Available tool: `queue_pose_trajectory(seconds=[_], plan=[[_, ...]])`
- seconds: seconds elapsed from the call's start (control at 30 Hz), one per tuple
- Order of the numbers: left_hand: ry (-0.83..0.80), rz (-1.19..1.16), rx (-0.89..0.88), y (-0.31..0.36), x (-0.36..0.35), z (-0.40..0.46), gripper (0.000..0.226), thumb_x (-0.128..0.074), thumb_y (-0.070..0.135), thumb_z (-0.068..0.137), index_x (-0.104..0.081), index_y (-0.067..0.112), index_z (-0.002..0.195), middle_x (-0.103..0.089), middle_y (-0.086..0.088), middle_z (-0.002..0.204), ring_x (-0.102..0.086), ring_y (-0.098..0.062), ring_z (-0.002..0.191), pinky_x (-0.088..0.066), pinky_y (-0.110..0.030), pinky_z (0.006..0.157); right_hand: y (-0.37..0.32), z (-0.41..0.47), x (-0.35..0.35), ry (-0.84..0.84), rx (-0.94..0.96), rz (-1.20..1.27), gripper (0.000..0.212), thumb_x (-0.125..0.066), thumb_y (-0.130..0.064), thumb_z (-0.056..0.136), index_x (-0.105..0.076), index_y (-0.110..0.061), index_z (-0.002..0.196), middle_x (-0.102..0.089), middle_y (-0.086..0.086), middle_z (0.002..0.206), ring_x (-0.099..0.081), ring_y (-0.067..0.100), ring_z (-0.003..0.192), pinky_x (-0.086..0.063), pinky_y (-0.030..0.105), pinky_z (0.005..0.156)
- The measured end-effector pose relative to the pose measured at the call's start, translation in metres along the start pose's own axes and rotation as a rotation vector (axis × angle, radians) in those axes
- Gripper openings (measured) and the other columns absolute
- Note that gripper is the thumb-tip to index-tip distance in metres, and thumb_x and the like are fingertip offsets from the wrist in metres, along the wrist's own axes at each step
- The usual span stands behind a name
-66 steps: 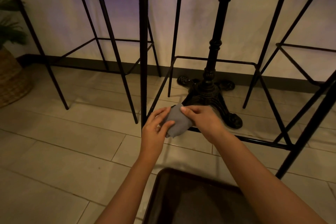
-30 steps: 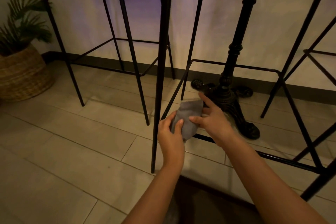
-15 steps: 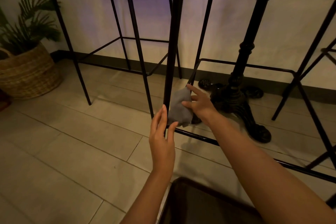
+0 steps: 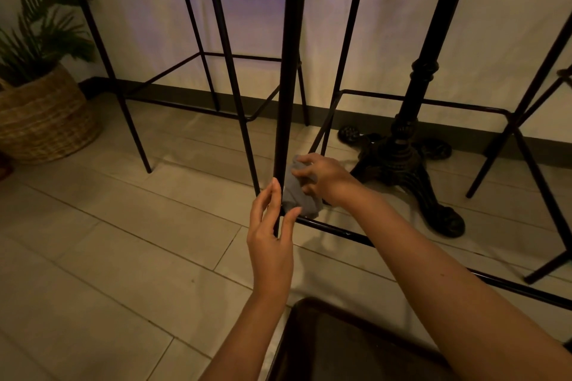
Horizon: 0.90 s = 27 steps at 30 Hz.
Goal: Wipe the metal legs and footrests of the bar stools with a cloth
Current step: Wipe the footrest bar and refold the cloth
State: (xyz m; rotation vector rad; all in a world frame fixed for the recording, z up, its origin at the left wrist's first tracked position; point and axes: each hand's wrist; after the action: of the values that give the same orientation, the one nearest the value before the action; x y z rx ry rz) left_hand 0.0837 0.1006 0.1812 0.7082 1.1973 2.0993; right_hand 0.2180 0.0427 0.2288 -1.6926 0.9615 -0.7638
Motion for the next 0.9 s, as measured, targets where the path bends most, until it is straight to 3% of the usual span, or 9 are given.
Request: queue_pose_trajectory(seconds=[0.13, 0.2, 0.43, 0.53, 0.7, 0.77, 0.83, 0.9], plan=[[-0.005, 0.003, -0.007, -0.001, 0.002, 0.001, 0.054, -0.058, 0.022, 0.082, -0.038, 0.038, 0.128, -0.049, 0.002, 0.127, -0.043, 0.0, 0.121, -0.035, -0.004, 0.093, 0.0, 0.0, -0.008, 0.039, 0.036, -0.185, 0.012, -0.059, -0.009, 0.086, -0.061, -0.009, 0.098, -0.059, 0.01, 0.094, -0.058, 0.026, 0.091, -0.052, 0.036, 0.079], [-0.015, 0.001, 0.003, 0.0, 0.003, 0.001, 0.052, -0.058, 0.025, 0.082, -0.039, 0.042, 0.126, -0.049, 0.002, 0.128, -0.043, 0.0, 0.121, -0.036, -0.005, 0.093, 0.0, -0.001, -0.014, 0.063, 0.043, -0.296, 0.005, -0.059, -0.011, 0.085, -0.061, -0.012, 0.09, -0.06, 0.008, 0.091, -0.058, 0.024, 0.088, -0.051, 0.034, 0.074], [-0.025, -0.018, -0.004, 0.0, 0.005, 0.003, 0.052, -0.059, 0.021, 0.082, -0.04, 0.042, 0.126, -0.051, 0.005, 0.123, -0.051, -0.009, 0.117, -0.039, -0.007, 0.092, -0.011, -0.007, -0.021, -0.083, -0.122, -0.66, 0.027, -0.053, -0.029, 0.091, -0.056, -0.014, 0.113, -0.056, 0.012, 0.115, -0.054, 0.027, 0.107, -0.043, 0.039, 0.097], [-0.034, -0.038, 0.006, 0.001, 0.007, 0.003, 0.051, -0.06, 0.021, 0.081, -0.041, 0.045, 0.123, -0.049, 0.015, 0.122, -0.051, -0.01, 0.118, -0.039, -0.008, 0.093, -0.012, -0.012, -0.02, -0.073, -0.105, -0.832, 0.024, -0.049, -0.036, 0.093, -0.056, -0.019, 0.107, -0.055, 0.006, 0.103, -0.054, 0.022, 0.099, -0.042, 0.032, 0.084], [-0.051, -0.055, 0.024, 0.003, 0.009, 0.004, 0.05, -0.06, 0.02, 0.081, -0.043, 0.044, 0.122, -0.048, 0.022, 0.119, -0.049, -0.005, 0.118, -0.038, -0.008, 0.094, -0.017, -0.017, -0.019, -0.041, -0.137, -0.804, 0.017, -0.056, -0.036, 0.089, -0.056, -0.02, 0.093, -0.052, 0.0, 0.08, -0.05, 0.013, 0.071, -0.039, 0.024, 0.058], [-0.057, -0.057, 0.025, 0.002, 0.01, 0.003, 0.05, -0.06, 0.02, 0.082, -0.043, 0.044, 0.122, -0.048, 0.022, 0.119, -0.049, -0.004, 0.119, -0.038, -0.01, 0.096, -0.019, -0.021, -0.009, -0.049, -0.083, -0.766, 0.007, -0.059, -0.024, 0.089, -0.059, -0.019, 0.094, -0.055, -0.003, 0.086, -0.053, 0.01, 0.074, -0.044, 0.018, 0.055], [-0.059, -0.064, 0.04, 0.001, 0.01, 0.003, 0.05, -0.061, 0.018, 0.083, -0.042, 0.046, 0.121, -0.048, 0.019, 0.121, -0.048, -0.005, 0.119, -0.038, -0.01, 0.096, -0.017, -0.026, 0.006, -0.059, 0.106, -0.757, 0.021, -0.059, -0.009, 0.088, -0.064, -0.022, 0.104, -0.057, -0.004, 0.1, -0.057, 0.011, 0.085, -0.048, 0.017, 0.065], [-0.052, -0.07, 0.044, 0.001, 0.009, 0.003, 0.05, -0.06, 0.02, 0.082, -0.043, 0.045, 0.121, -0.049, 0.015, 0.122, -0.049, -0.005, 0.119, -0.039, -0.01, 0.095, -0.014, -0.038, 0.017, -0.067, 0.202, -0.706, 0.031, -0.059, -0.005, 0.087, -0.063, -0.021, 0.114, -0.059, -0.001, 0.106, -0.061, 0.01, 0.082, -0.05, 0.017, 0.064]])
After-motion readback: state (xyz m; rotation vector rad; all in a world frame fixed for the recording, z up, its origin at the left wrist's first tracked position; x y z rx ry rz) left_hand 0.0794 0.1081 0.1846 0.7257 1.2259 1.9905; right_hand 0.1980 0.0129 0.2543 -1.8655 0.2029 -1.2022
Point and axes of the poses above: each hand's wrist, its own z-axis towards the middle knuckle, its own x-axis out of the back of the hand, y = z × x
